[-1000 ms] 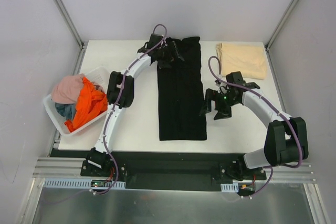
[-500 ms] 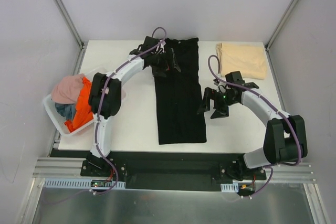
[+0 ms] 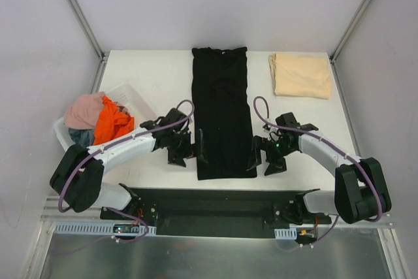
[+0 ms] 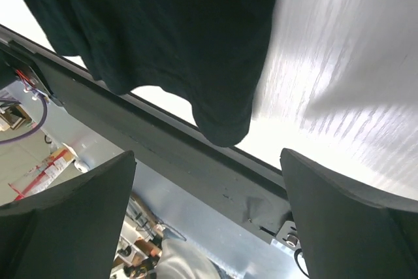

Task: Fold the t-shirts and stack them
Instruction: Grab the bottom of the folded rectangular tshirt with both arms

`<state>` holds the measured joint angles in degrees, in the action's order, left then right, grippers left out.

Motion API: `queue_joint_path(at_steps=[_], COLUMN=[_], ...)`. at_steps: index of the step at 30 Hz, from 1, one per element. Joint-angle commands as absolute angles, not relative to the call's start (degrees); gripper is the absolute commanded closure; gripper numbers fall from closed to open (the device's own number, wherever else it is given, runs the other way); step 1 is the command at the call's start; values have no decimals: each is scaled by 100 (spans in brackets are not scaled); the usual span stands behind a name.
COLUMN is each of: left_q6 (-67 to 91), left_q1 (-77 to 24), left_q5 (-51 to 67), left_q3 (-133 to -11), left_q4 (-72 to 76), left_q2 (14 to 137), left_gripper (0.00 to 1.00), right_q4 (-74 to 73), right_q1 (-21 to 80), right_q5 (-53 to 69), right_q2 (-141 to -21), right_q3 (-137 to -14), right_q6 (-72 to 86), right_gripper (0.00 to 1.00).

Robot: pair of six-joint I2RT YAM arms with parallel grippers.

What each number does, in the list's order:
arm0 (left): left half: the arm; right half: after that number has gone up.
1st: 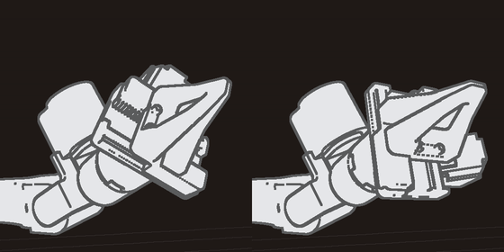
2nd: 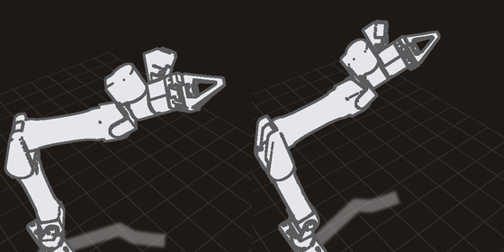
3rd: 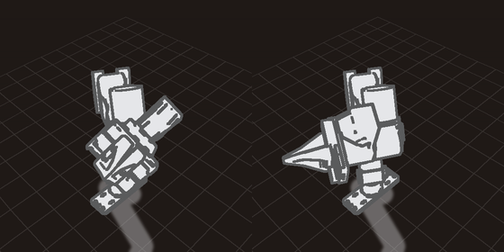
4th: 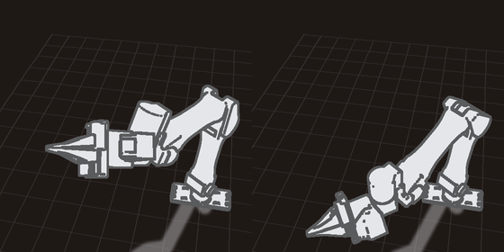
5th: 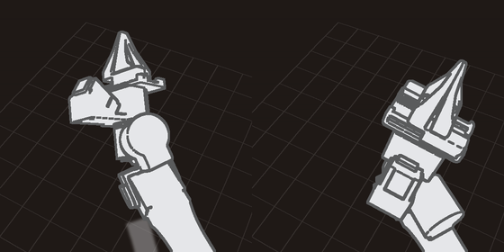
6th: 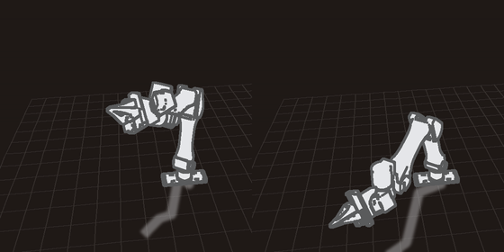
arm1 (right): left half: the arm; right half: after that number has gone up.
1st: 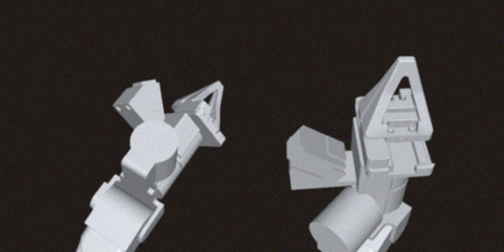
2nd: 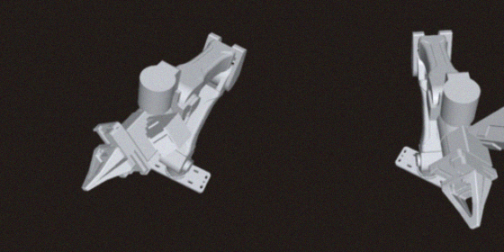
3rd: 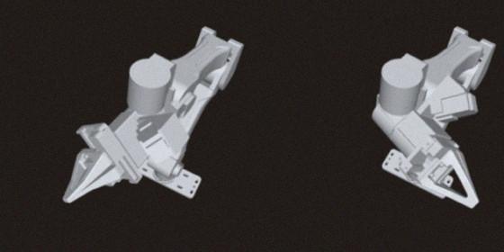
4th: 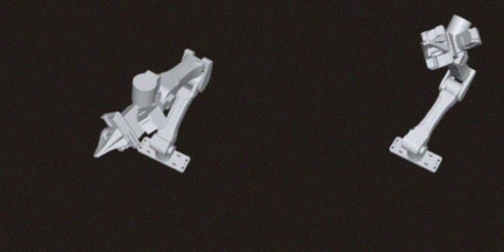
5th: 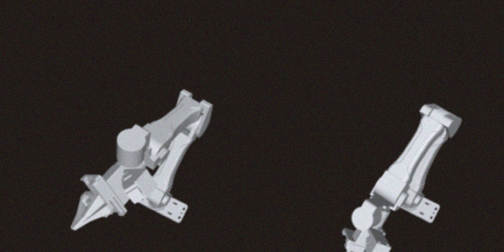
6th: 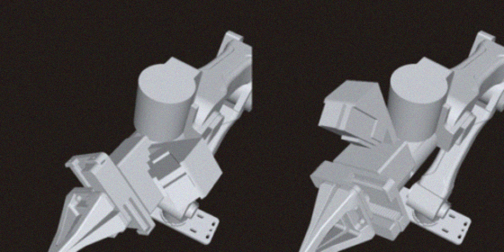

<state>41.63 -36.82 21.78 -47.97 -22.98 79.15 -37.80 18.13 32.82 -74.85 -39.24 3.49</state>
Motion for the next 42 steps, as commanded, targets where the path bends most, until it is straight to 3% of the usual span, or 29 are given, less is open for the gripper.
queue_joint_path(at_steps=[1,4,9,17,21,23,25,26,35,42], left_q6=[4965,5141,5168,5063,4975,4966,4966,4966,5405,5748], left_q1=[-4016,-4148,-4210,-4245,-4245,-4245,-4236,-4245,-4350,-4588], left_q5=[1969,2144,2627,2734,2707,2707,2716,2716,2936,2944], left_q3=[-4184,-3973,-3999,-4078,-4148,-4166,-4149,-4131,-3543,-3559], left_q4=[-2259,-1805,-1485,-1450,-1459,-1468,-1494,-1512,-1757,-2144], left_q2=[7576,7699,8305,8841,9000,9070,9062,9027,8069,7103], left_gripper=[2,10,38,62,83,100,100,100,100,100], right_q4=[-3718,-3560,-3454,-3173,-2997,-2944,-2944,-2944,-3076,-3418], right_q1=[1916,1907,1916,1925,1916,1916,1916,1916,2583,3260], right_q5=[3436,3498,3524,3498,3489,3515,3542,3585,3771,3762], right_q2=[-7567,-7681,-7971,-8340,-8586,-8692,-8736,-8728,-7762,-6039], right_q3=[-3780,-3735,-3683,-3577,-3656,-3682,-3683,-3674,-2787,-2663], right_q6=[448,448,536,720,730,703,659,659,1080,2030], right_gripper=[1,11,27,56,69,77,89,99,99,100])
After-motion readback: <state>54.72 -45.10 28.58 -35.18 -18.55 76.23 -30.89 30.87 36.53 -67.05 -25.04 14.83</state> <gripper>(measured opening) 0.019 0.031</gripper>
